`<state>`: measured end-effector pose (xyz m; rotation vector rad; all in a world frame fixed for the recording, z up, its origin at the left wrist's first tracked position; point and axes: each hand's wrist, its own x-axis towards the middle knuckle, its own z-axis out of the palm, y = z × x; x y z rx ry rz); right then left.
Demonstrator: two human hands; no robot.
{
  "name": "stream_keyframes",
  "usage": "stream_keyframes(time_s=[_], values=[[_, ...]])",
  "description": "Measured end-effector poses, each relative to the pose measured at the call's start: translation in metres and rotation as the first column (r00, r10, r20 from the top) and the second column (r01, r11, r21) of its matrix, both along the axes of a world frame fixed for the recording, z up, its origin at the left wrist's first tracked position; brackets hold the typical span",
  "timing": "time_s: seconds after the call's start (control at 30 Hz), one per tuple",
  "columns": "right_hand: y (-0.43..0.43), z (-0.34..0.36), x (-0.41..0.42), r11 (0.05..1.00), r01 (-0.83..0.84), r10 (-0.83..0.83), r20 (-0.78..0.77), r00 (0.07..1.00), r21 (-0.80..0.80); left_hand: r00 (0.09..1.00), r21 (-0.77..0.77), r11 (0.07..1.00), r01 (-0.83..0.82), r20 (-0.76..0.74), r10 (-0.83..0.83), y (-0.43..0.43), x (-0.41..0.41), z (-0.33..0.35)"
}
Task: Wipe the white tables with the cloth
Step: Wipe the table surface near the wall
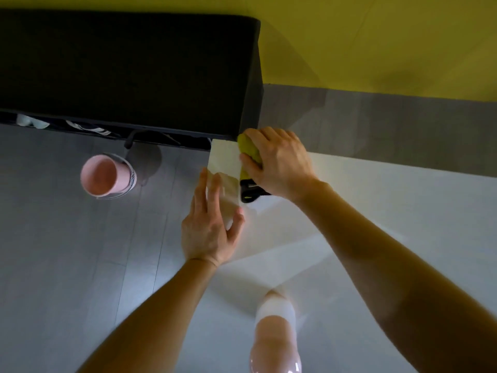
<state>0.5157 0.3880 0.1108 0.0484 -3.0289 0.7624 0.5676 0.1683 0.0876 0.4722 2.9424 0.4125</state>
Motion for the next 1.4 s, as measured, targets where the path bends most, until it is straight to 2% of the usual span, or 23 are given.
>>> stream_keyframes(time_s=[0.07,0.13,0.2,0.27,0.37,0.47,0.57,0.73,0.83,0.9,1.0,1.1,1.17,1.27,1.4], values=[[0.052,0.0,0.04,0.994,0.106,-0.106,0.004,0.994,-0.004,1.0,0.013,1.0,0.007,0.016,-0.007,0.001,0.0,0.001],[0.096,0.005,0.075,0.974,0.218,-0.22,0.02,0.975,0.067,1.0,0.013,1.0,0.012,0.023,-0.012,0.002,-0.001,0.003],[0.1,0.009,0.078,0.959,0.251,-0.259,0.042,0.965,0.129,1.0,0.013,1.0,0.014,0.028,-0.014,0.002,-0.002,0.004],[0.065,0.012,0.044,0.977,0.171,-0.182,0.089,0.979,0.124,0.999,0.029,0.999,0.019,0.04,-0.02,0.002,-0.001,0.004],[-0.018,0.012,-0.029,0.993,-0.064,0.054,0.11,0.992,0.094,0.999,0.022,1.0,-0.005,0.046,0.004,0.002,-0.001,0.002],[-0.056,0.007,-0.051,0.994,-0.106,0.103,0.101,0.99,0.032,1.0,0.027,1.0,-0.008,0.027,0.008,0.001,0.0,0.0],[-0.004,0.006,-0.008,1.0,-0.013,0.014,0.031,0.999,-0.015,0.999,0.047,0.999,-0.023,0.05,0.02,0.001,0.001,0.002],[0.139,0.008,0.105,0.961,0.259,-0.264,0.042,0.964,0.096,0.997,0.06,0.998,-0.012,0.082,0.007,0.0,0.001,0.003],[0.131,0.007,0.107,0.907,0.371,-0.388,0.052,0.92,0.198,0.996,0.067,0.998,-0.005,0.085,-0.001,0.001,0.0,0.004],[0.083,0.005,0.068,0.941,0.302,-0.314,0.065,0.947,0.156,0.996,0.073,0.997,0.002,0.09,-0.009,0.0,0.0,0.005],[-0.006,0.006,-0.007,0.988,0.073,-0.086,0.086,0.993,0.137,0.996,0.07,0.997,-0.022,0.087,0.015,0.0,-0.001,0.004],[-0.044,0.007,-0.033,0.996,0.032,-0.039,0.083,0.996,0.082,0.997,0.065,0.997,-0.031,0.074,0.026,0.0,0.0,0.003],[-0.017,0.0,-0.009,0.998,0.06,-0.061,0.023,0.998,0.027,0.997,0.076,0.996,-0.041,0.075,0.035,0.001,0.0,0.003],[0.072,-0.005,0.062,0.981,0.192,-0.191,-0.045,0.981,0.025,0.999,0.082,0.997,0.003,0.042,-0.007,-0.002,0.0,-0.001],[0.196,0.001,0.153,0.89,0.428,-0.431,-0.013,0.902,0.161,0.991,-0.116,0.985,0.129,-0.021,-0.133,-0.003,-0.005,0.0]])
